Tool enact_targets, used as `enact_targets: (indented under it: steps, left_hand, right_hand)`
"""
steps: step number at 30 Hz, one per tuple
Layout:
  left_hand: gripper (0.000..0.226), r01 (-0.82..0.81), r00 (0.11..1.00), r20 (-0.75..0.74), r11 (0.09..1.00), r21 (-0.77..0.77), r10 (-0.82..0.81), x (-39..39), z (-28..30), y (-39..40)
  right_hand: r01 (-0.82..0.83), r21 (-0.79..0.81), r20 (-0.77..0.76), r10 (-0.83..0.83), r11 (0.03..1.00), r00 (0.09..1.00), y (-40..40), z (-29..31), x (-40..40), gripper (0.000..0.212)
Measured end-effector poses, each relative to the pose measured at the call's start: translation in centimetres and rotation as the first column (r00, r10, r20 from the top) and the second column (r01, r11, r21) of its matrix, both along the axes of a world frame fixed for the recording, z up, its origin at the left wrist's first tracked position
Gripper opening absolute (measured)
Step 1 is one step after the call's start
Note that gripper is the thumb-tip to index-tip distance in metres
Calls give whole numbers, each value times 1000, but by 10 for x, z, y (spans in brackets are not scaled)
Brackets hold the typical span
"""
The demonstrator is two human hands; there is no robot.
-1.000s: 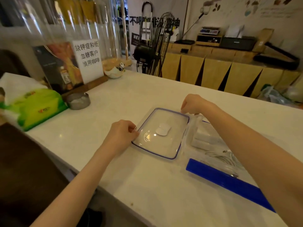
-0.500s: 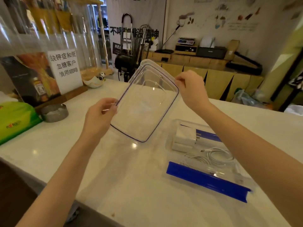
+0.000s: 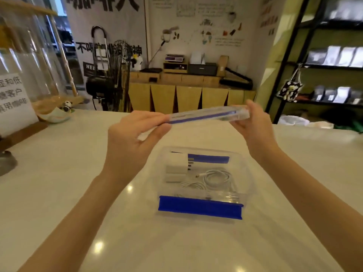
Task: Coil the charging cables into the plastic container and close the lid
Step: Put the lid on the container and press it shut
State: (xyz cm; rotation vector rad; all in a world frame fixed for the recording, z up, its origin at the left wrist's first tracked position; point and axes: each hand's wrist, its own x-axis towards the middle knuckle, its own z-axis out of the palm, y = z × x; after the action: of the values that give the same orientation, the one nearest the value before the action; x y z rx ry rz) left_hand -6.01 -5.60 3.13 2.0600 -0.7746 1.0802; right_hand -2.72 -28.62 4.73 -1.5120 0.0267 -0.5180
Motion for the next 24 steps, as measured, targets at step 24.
enact_targets:
  steps: [24]
  left_hand:
    - [18,240,965,68,958,154,-253,-4,-83,-5]
  right_hand:
    - [150,-171,-125,-172,974,977,-25,-88,-59,25]
